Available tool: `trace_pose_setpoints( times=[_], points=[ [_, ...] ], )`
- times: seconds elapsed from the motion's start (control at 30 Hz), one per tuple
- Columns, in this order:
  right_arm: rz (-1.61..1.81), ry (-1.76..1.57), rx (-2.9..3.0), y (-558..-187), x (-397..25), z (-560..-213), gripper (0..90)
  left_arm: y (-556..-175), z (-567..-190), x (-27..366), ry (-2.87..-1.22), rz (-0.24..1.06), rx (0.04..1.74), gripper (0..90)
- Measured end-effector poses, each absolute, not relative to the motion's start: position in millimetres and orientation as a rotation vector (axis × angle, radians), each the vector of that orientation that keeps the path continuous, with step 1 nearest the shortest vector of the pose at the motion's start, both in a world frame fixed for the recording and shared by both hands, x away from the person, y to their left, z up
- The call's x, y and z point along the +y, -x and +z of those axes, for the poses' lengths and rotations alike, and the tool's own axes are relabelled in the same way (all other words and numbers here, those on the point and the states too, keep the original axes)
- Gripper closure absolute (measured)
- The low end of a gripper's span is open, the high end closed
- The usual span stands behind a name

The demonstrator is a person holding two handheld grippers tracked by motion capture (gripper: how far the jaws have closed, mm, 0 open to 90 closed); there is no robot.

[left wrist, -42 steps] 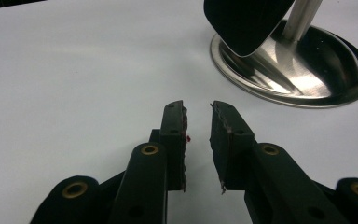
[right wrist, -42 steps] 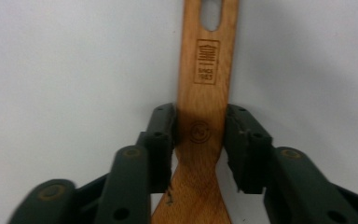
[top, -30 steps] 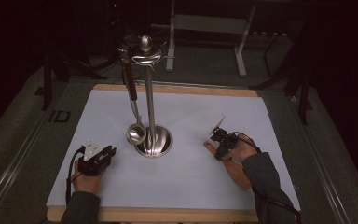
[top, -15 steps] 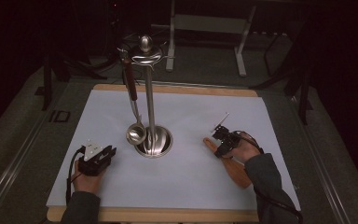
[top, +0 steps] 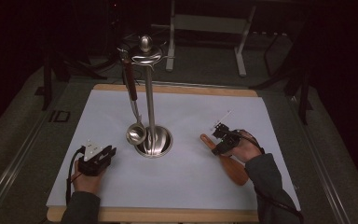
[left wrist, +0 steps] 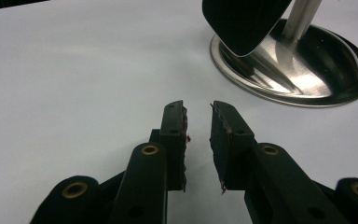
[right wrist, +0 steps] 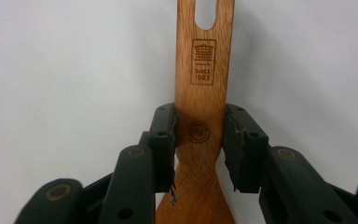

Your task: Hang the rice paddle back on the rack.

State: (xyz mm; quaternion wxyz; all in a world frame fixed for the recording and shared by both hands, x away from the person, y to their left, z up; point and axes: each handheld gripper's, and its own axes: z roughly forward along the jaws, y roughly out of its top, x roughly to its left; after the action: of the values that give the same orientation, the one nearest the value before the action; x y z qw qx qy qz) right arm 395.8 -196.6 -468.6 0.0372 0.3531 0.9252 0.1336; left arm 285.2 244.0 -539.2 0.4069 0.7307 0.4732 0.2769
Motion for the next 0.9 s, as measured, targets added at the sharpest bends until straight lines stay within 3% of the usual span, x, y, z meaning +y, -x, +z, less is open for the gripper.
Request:
trace_pose_setpoints(
  times=[0.9],
  points=[
    [0.885, -1.005, 2.769, -384, -222, -444, 66.4, -285, -539, 244, -1.844, 0.7, 1.194, 75.4]
  ],
)
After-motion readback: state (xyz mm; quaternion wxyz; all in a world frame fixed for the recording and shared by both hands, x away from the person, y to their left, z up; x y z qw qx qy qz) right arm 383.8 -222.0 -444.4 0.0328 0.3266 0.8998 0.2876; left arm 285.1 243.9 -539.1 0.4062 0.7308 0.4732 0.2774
